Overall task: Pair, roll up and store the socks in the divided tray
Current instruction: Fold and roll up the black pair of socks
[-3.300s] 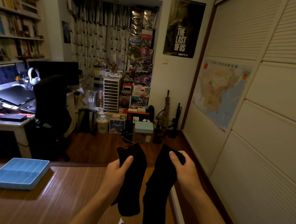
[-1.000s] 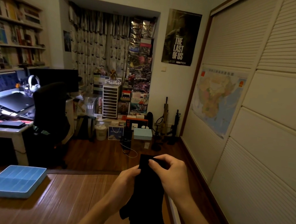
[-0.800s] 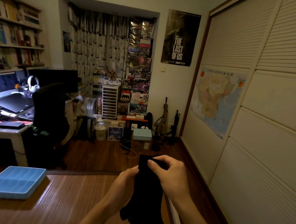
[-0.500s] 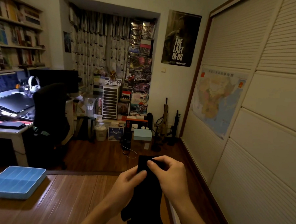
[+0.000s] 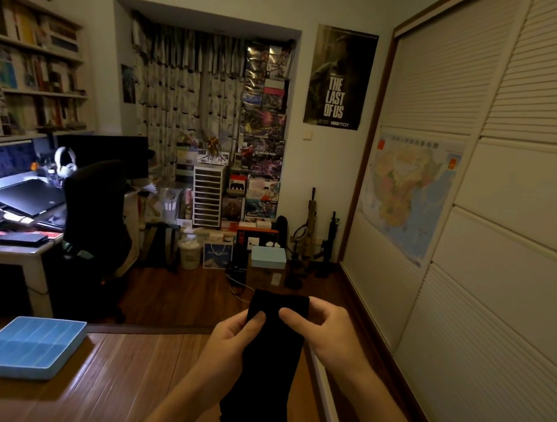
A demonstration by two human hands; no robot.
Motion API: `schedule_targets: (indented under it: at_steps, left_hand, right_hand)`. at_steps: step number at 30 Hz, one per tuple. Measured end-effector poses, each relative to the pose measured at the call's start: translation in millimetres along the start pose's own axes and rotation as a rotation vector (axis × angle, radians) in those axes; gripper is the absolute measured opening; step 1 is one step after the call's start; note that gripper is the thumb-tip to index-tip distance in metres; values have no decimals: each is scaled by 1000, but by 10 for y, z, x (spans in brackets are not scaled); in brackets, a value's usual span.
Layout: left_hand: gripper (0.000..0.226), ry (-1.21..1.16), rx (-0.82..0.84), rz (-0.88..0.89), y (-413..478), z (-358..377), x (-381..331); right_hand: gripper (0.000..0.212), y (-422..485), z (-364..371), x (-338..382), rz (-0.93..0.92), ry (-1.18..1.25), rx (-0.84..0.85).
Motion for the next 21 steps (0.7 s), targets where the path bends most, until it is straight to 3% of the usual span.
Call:
schedule_targets:
  at_steps: [3,8,13,17,21]
  left_hand:
    - [45,-8,-6,6,14,-28,-17]
    - [39,116,20,-24,42,-145,154]
    - [57,136,88,-110,27,-154,641]
    - [74,-22,91,-246,98,-38,875]
    - [58,-109,154,-335,131,53,968]
  right_hand:
    - [28,27,-19,123,-116,-91,-49]
    - [31,178,-12,423,-197,-53,16]
    - [24,416,-173,628,-241,-7,-85]
    - [24,570,-376,545,-203,26,-206]
    - [25,659,-654,310,-95,121,-354]
Point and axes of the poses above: each hand's wrist, its own y-axis towards the middle knuckle, its own z-axis out of the palm, x = y × z, the point moved 5 cm from there along y, towards the middle knuckle, and after that the axes turned 12 degrees about -z, right-handed, at the moved point
